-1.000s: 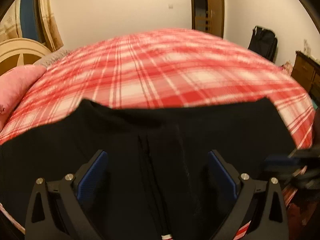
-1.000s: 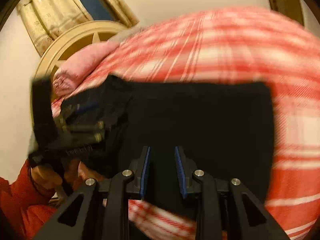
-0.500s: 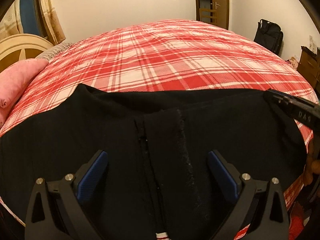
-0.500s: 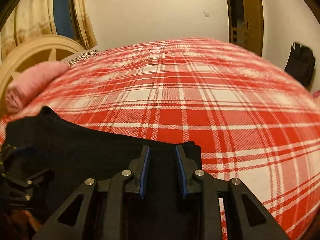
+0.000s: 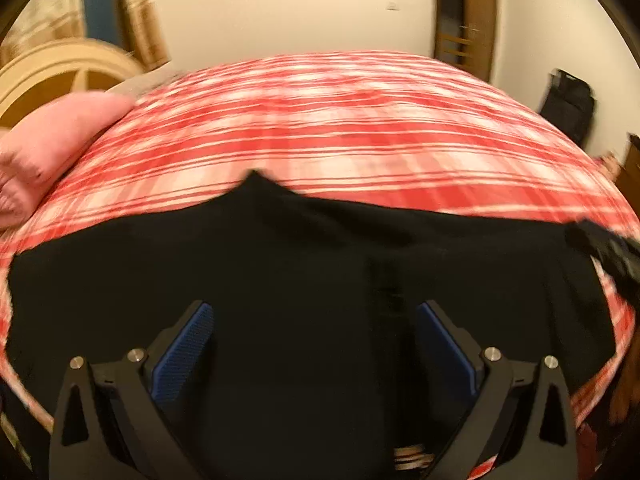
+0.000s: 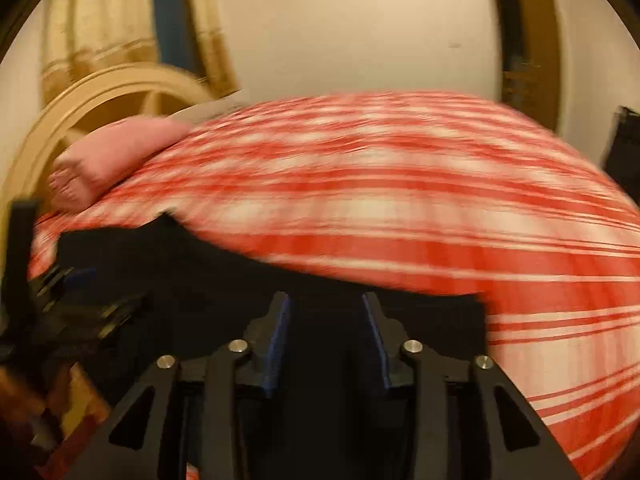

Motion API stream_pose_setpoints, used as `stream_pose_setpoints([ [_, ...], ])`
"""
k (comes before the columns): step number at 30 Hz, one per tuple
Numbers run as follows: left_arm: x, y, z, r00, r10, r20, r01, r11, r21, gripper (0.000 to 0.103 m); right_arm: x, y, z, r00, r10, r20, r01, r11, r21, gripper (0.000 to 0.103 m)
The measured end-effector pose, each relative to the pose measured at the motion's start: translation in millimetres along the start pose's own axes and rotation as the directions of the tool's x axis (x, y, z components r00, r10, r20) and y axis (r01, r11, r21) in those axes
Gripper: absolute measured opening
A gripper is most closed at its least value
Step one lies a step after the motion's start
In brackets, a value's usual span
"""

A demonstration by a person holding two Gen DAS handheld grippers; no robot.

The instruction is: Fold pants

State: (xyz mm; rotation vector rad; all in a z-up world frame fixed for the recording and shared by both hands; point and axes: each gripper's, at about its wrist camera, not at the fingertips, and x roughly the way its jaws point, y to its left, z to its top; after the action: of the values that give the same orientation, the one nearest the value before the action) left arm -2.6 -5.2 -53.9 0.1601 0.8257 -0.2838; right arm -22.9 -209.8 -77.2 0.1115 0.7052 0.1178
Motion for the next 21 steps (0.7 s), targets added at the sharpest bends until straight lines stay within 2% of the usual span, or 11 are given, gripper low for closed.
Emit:
stream_pose_setpoints([
  [3,4.2,24.4,-2.9,0.998,0.056,-0.02,-0.057,0.997,-0.054,0.103,18.2,37.4,-10.5,0.996,0.059,-0.061,-0.064,0.994,-0.09,0.039],
  [6,3.7,47.2,-10.5,0.994,0.1,-0.033,-0.103,0.99,-0.097,0.103,30.6,58.6,-21.0,0.988,0.11,-0.109,-0.123,0.986,-0.116,0.039],
  [9,1.7,66.9,-17.6,0.99,0.138,-0.04,-0.142,0.982,-0.126,0.103,30.8,84.1,-30.3,0.99,0.099,-0.103,-0.119,0.97,-0.213,0.05],
  [13,-3.3,97.4,-26.0,0.982,0.184,-0.036,-0.188,0.965,-0.185,0.103,28.4,102.8,-38.3,0.988,0.099,-0.119,-0.131,0.945,-0.3,0.054],
  [15,-10.3,119.8,-31.7,0.975,0.222,-0.028,-0.222,0.945,-0.24,0.103,25.6,103.7,-34.0,0.988,0.097,-0.119,-0.129,0.944,-0.304,0.054],
  [17,-17.8,139.2,-37.8,0.965,0.259,-0.027,-0.256,0.923,-0.287,0.103,16.7,99.3,-22.9,0.987,0.133,-0.095,-0.153,0.955,-0.255,0.054],
  [19,-26.8,163.1,-45.0,0.949,0.313,-0.027,-0.303,0.889,-0.344,0.103,5.5,96.8,-7.3,0.983,0.175,-0.06,-0.184,0.959,-0.216,0.054],
  [21,-33.9,186.7,-52.3,0.926,0.375,-0.04,-0.358,0.841,-0.404,0.103,-3.2,99.2,3.8,0.981,0.19,-0.026,-0.191,0.959,-0.21,0.054],
])
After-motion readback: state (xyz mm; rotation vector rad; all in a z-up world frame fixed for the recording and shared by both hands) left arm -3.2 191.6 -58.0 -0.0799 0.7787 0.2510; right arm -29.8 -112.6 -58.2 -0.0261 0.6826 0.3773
